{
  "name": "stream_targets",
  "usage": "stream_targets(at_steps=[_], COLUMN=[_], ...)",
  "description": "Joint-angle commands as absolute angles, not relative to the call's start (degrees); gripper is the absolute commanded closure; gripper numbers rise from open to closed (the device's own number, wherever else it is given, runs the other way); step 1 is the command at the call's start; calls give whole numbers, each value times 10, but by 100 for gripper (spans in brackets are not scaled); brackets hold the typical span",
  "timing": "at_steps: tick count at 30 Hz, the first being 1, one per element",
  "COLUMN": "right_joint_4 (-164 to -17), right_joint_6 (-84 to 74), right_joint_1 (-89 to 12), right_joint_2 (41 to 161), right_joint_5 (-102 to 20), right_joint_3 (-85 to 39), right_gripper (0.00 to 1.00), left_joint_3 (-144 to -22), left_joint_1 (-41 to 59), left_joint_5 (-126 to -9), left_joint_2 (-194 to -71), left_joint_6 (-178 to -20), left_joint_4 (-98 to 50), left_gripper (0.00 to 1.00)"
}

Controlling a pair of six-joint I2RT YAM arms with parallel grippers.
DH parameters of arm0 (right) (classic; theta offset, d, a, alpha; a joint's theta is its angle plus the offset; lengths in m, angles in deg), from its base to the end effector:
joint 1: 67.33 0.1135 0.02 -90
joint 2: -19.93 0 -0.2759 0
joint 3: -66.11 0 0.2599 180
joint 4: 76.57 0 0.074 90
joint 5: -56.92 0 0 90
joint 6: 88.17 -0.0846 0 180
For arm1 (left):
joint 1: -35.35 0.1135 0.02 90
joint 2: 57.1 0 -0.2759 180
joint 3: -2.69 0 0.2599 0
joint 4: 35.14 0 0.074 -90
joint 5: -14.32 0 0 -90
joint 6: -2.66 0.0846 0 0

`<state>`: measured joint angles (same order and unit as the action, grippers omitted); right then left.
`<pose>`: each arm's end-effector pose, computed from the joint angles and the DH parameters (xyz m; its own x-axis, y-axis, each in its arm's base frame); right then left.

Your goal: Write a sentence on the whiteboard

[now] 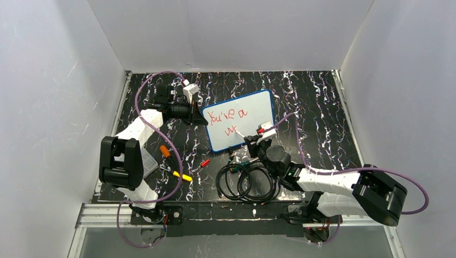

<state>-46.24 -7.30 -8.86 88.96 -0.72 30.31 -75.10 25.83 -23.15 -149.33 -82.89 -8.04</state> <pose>0.1871 0.2183 0.2213 -0.0960 0.0998 -0.9904 -0.4307 0.8928 0.1317 0.3600 -0.1285 0.2412 -0.5988 0.1483 -0.7871 0.7352 0.4917 -0.4667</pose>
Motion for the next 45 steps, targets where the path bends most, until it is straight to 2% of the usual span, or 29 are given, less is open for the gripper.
stream_targets(at_steps=[1,17,35,45], right_joint_4=[-468,-411,-461,-443], right_joint_6=[-91,-44,-83,-52], right_joint_1=[-87,-87,-87,-87], right_joint_2=[866,884,870,851], right_joint_5=[4,26,43,53], right_joint_3=[324,287,331,313], right_gripper=[99,99,99,99], left_joint_3=[-763,-763,-763,-762], left_joint_1=[256,256,256,256], left_joint_5=[-226,-227,-226,-226], left_joint_2=[-1474,-1473,-1472,-1472], left_joint_6=[-824,-824,-824,-824], left_joint_4=[-76,-76,-76,-76], left_gripper=[100,100,100,100])
